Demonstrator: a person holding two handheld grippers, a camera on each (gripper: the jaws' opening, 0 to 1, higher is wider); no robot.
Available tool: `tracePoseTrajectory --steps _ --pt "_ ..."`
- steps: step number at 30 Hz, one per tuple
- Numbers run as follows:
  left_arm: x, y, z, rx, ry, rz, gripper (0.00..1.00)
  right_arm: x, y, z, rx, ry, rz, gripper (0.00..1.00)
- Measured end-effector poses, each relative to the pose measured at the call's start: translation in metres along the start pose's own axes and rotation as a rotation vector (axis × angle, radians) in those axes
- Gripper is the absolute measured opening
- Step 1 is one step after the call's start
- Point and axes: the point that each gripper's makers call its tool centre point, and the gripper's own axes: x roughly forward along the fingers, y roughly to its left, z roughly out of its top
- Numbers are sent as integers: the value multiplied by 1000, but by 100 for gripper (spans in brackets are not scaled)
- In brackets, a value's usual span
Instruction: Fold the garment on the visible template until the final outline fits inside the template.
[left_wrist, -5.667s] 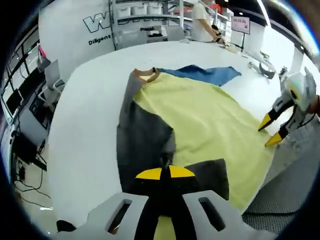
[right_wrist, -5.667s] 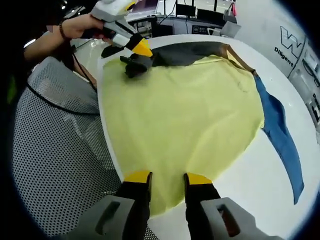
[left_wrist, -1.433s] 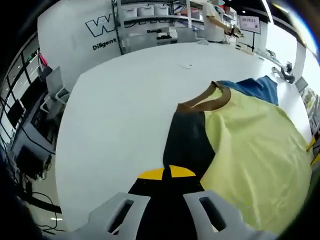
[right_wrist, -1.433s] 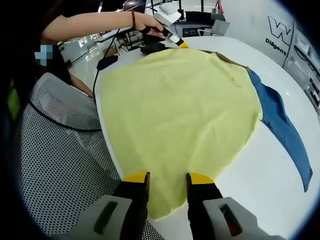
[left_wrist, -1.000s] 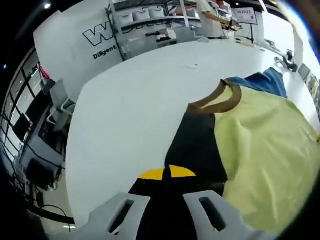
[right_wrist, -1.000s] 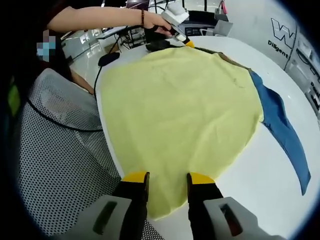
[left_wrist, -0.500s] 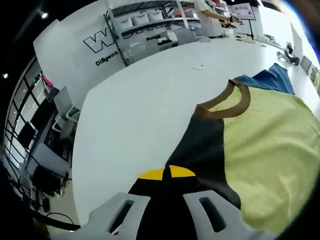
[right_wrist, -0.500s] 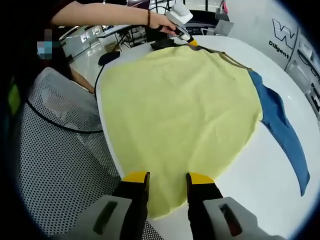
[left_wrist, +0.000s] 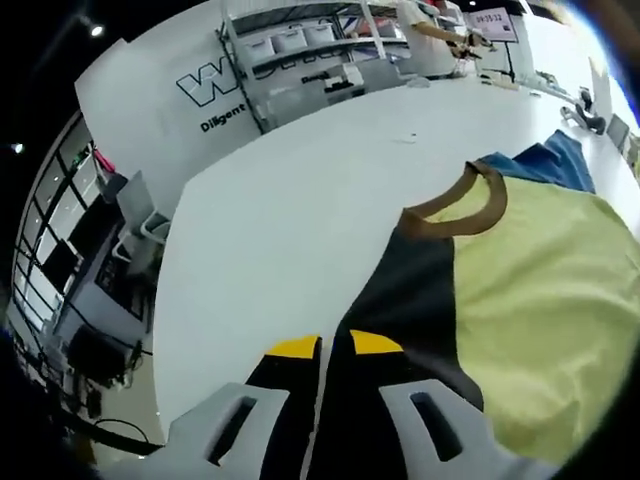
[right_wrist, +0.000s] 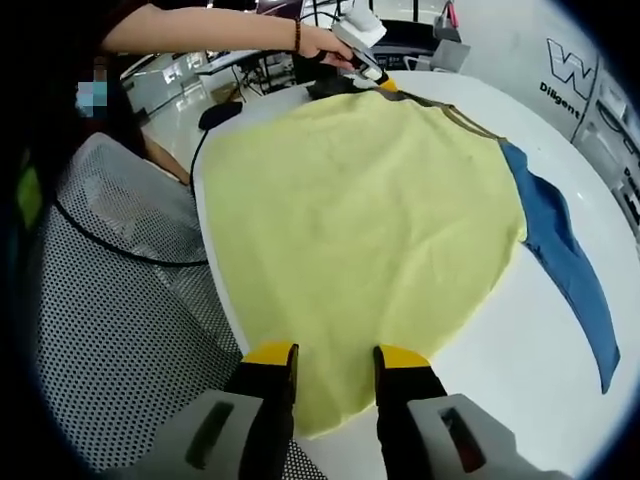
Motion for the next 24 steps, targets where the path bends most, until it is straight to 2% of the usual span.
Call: tracePoseTrajectory --steps 2,3,4,6,7,8,12,14,15,16,20,23,24 --pt "-7 5 0 -8 -8 6 14 0 1 1 -8 -9 6 28" --pt "-9 8 1 -10 -17 10 14 -1 -6 13 -123 -93 -29 32" --pt "-16 10 4 -17 -34 19 14 -6 -12 16 -133 -126 -73 38" --pt "-20 11 7 -26 -53 25 15 -11 -15 16 -65 -128 -75 38" --pt "-28 10 12 -83 -85 22 16 -16 -21 21 28 -172 -81 38" --pt "-31 9 13 -80 -90 22 17 -19 -28 24 51 -191 -93 39" --pt "-42 0 13 -53 -98 26 19 -28 -45 27 38 -199 -138 40" --pt "-45 -3 13 -49 -96 19 19 -31 -50 33 28 -236 -157 43" --pt "-47 -14 15 -91 -107 -29 19 -34 -53 36 34 -243 -162 43" --pt "-51 -16 15 -104 -109 -30 19 -34 -54 37 38 -243 -162 43" --pt "-64 -29 15 -48 -120 -33 21 -39 -62 42 48 -261 -182 44" --pt "-74 -35 12 -55 -119 -32 21 -41 -66 44 46 -273 -188 43" --pt "-78 -38 12 -24 -119 -29 21 -44 -70 48 30 -293 -208 43"
